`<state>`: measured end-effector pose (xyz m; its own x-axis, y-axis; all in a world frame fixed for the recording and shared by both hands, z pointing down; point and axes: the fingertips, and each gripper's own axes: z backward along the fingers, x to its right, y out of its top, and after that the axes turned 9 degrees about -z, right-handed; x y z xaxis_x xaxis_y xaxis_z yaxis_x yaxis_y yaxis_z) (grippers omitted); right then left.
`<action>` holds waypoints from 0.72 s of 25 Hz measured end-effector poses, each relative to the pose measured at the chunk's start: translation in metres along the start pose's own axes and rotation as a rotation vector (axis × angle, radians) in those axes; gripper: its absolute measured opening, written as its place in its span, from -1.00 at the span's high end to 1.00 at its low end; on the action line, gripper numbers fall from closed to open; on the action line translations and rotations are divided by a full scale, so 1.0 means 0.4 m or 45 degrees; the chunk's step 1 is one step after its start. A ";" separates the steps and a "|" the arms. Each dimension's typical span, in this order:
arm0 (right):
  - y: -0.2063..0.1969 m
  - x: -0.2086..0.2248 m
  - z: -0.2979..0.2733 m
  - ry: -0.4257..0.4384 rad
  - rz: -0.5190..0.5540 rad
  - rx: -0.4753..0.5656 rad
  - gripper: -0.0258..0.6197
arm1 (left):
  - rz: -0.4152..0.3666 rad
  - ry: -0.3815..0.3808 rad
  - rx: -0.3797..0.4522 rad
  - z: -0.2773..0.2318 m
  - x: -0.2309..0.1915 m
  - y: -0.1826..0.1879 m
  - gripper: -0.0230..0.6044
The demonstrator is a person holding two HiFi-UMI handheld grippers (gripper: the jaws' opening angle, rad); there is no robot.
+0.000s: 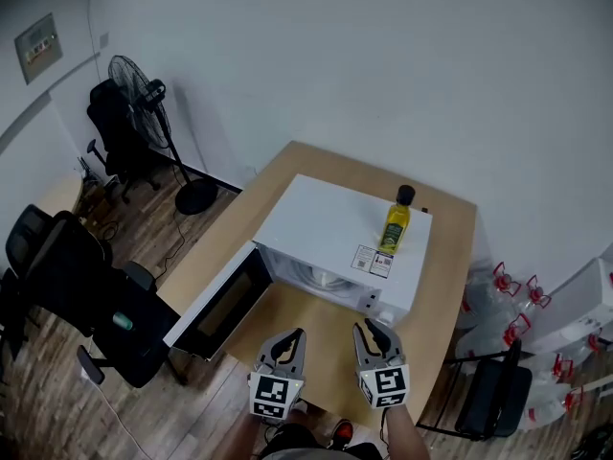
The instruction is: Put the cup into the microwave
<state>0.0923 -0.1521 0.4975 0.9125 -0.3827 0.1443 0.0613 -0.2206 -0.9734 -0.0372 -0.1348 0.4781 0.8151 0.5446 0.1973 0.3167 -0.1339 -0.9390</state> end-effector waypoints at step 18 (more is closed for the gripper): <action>0.025 0.002 0.305 -0.063 0.034 0.079 0.81 | -0.039 -0.020 0.063 0.149 0.194 0.053 0.85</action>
<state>0.1431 -0.0451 0.4661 0.9329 -0.3426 0.1110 0.0607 -0.1542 -0.9862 0.0036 -0.0460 0.4568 0.7978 0.5606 0.2220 0.3166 -0.0761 -0.9455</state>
